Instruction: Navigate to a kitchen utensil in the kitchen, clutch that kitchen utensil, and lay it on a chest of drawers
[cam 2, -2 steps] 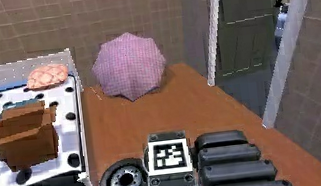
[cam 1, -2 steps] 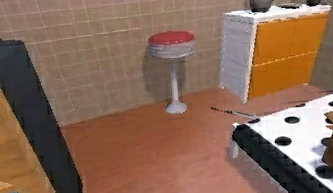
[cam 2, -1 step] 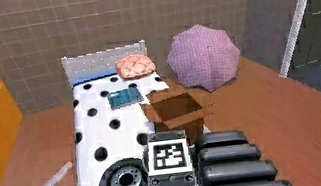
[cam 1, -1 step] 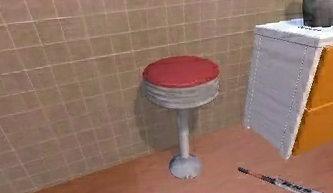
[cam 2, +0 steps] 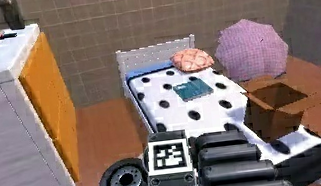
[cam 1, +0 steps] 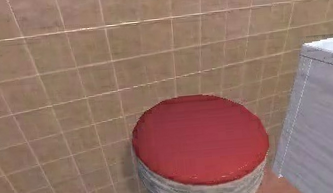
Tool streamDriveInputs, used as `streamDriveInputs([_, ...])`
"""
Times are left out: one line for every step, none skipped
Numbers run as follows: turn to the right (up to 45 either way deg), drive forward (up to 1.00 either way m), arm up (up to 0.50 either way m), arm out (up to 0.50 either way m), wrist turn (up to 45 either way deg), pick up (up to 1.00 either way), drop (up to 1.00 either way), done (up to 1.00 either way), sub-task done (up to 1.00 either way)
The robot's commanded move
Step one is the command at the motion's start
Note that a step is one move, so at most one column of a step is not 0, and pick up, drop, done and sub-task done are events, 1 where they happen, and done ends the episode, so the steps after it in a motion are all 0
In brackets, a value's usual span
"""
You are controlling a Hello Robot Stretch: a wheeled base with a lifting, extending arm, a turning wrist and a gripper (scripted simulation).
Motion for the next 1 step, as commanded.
streamDriveInputs([45.0, 0.0, 0.0, 0.0, 0.0, 0.0, 0.0, 0.0, 0.0])
